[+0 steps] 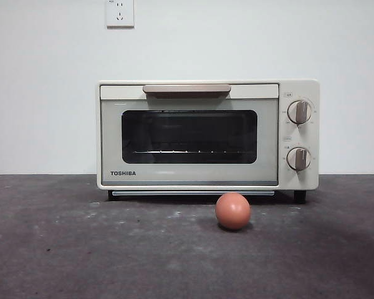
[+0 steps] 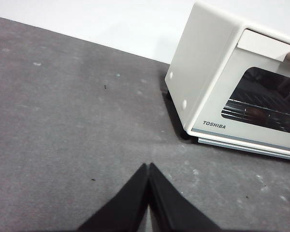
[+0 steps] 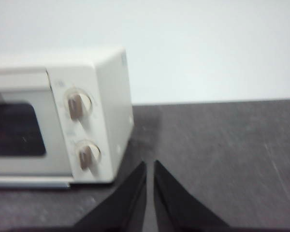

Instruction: Eggoven

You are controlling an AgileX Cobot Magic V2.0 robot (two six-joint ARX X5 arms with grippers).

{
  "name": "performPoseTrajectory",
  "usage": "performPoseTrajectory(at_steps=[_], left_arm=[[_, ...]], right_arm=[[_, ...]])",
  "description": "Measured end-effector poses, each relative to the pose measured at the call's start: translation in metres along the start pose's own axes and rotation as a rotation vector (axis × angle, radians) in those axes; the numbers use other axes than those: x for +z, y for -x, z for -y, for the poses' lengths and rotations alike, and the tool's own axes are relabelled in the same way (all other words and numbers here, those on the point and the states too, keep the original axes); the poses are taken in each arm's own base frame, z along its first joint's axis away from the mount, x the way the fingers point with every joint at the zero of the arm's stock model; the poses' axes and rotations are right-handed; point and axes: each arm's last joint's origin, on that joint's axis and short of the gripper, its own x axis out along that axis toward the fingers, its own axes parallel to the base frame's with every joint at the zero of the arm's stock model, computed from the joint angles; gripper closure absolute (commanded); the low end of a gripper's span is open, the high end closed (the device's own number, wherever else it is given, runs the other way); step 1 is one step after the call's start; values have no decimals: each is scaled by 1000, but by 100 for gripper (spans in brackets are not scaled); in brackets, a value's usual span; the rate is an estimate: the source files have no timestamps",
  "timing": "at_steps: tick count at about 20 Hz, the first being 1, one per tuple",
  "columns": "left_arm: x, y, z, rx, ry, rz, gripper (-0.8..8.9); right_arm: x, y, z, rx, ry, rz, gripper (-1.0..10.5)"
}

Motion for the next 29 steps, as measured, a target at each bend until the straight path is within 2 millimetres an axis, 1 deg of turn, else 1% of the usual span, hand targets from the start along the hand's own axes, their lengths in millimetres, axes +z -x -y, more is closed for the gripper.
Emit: performPoseTrajectory(at_steps=[5, 7, 9, 14, 18, 22, 25, 29], left_arm=[[-1, 0, 0, 5, 95, -16, 806], [1, 2, 1, 13, 140, -36, 806], [8, 5, 3, 13, 159, -35, 806], [46, 22, 18, -11, 164, -4, 806], [73, 31, 29, -72, 133, -77, 806], [100, 36, 41, -127, 73, -179, 806], [117, 36, 47, -173, 24, -258, 806], [129, 32, 53, -268, 2, -370, 806]], right_arm=[[7, 1, -2, 22, -110, -3, 942], [15, 4, -3, 17, -162, -27, 942], [27, 7, -5, 12, -190, -47, 942], [61, 13, -10, 36, -213, -53, 942], [90, 14, -15, 85, -223, -123, 942], [111, 12, -21, 171, -239, -281, 942], [122, 10, -25, 244, -245, -423, 942], [131, 9, -30, 335, -240, -613, 942]])
